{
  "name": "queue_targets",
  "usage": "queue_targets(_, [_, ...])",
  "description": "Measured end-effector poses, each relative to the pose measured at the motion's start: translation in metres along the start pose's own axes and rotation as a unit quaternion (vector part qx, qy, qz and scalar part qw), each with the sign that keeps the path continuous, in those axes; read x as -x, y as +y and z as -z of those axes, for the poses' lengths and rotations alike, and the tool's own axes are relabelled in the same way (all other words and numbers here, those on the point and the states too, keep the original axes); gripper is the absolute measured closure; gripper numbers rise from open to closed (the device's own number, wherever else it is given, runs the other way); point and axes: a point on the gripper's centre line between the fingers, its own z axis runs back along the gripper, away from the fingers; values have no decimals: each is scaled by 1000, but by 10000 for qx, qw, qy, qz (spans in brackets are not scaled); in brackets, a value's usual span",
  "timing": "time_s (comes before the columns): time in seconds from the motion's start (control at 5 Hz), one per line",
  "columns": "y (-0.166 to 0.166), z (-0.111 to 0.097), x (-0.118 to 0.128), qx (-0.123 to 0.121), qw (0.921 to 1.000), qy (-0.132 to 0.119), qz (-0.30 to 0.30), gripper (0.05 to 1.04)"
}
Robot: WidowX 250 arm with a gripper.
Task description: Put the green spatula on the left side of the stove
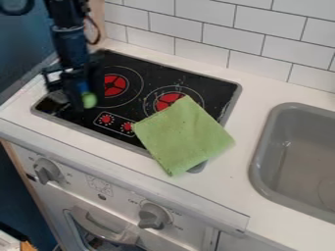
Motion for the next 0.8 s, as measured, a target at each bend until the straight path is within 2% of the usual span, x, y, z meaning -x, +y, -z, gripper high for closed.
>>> queue_targets(0.2, [-18, 0, 1, 53, 10000, -59, 49, 650])
queue_targets(0.6, [-42, 4, -17, 69, 9996, -271, -84, 650])
queue_targets(0.8, [-57, -2, -25, 171, 9993, -328, -109, 650])
